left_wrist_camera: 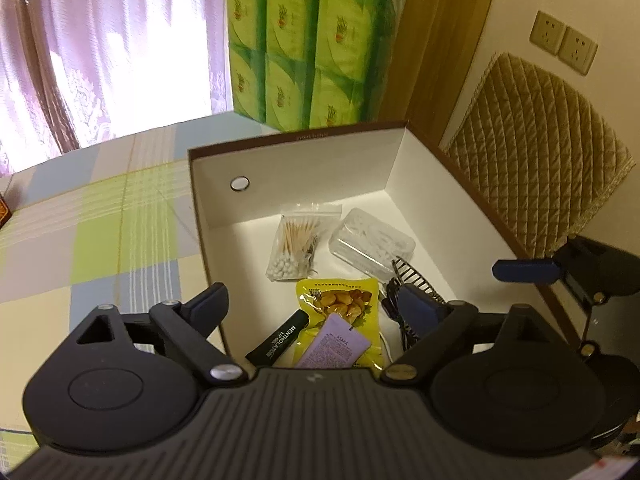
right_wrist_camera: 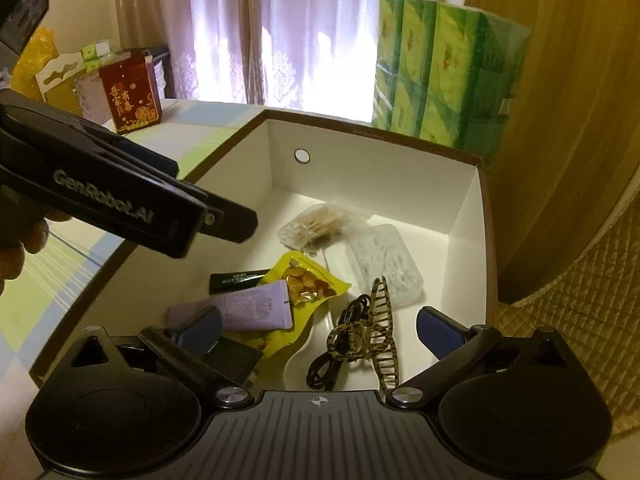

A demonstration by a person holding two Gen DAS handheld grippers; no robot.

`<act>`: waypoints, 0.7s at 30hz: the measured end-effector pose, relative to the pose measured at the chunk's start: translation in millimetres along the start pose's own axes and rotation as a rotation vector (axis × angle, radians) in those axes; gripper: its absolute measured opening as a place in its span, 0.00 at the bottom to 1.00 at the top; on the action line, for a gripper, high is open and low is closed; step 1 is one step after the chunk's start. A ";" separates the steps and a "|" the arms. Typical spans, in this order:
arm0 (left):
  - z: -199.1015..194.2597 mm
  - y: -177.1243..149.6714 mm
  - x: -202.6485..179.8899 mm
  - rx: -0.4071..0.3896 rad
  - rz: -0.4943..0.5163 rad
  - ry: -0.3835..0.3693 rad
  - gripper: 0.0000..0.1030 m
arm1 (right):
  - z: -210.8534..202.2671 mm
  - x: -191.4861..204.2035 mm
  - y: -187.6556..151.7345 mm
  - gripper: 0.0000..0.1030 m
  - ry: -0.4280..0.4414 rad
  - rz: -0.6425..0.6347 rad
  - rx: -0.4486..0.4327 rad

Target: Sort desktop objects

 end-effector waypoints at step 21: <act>-95.6 -34.6 -1.2 -0.173 0.061 0.083 0.99 | -63.0 14.7 -19.3 0.98 -0.075 0.225 -0.101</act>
Point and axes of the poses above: each gripper's, at about its wrist camera, not at the fingertips, and z roughly the way its jaws point, x to its left, y to its top, the point moved 3 cm from there along z, roughly the way its jaws point, and after that the axes turned 2 degrees about z, right-handed, at the moved point
